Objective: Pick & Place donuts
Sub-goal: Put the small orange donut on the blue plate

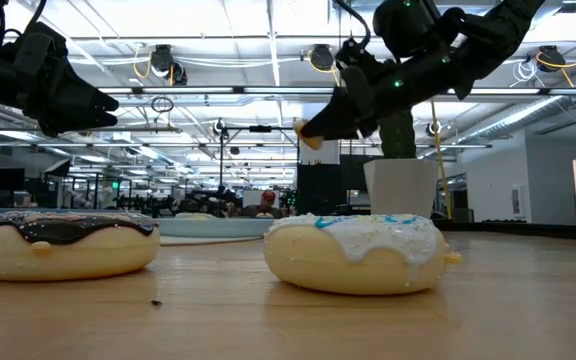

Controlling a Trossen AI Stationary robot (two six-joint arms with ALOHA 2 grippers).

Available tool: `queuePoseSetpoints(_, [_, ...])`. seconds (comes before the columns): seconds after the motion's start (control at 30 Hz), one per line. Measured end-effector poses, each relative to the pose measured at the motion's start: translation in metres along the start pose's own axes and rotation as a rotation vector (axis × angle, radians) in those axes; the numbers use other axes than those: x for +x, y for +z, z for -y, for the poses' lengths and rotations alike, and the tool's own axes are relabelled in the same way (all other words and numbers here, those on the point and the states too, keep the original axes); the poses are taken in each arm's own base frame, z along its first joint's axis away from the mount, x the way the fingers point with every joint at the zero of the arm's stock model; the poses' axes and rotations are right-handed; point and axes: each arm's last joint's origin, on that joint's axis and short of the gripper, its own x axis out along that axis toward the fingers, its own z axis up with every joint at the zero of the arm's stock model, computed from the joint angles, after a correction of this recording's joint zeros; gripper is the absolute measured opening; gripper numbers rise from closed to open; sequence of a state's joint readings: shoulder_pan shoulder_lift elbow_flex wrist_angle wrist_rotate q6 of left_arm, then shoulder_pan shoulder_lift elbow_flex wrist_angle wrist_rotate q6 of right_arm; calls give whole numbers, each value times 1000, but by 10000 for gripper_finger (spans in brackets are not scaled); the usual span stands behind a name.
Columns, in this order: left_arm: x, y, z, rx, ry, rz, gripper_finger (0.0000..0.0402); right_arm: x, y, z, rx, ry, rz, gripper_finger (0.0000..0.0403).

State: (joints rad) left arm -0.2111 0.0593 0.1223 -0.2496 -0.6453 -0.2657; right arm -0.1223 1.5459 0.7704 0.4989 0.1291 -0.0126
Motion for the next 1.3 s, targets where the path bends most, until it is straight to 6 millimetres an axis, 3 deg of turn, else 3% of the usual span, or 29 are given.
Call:
queuePoseSetpoints(0.57, [0,0,0,0,0,0,243,-1,16,3,-39,-14,162,171])
queuePoseSetpoints(1.03, [0,0,0,0,1,1,243,9,9,6,-32,-29,174,171])
queuePoseSetpoints(1.3, [0,1,0,-9,-3,11,243,20,-1,20,11,-69,178,171])
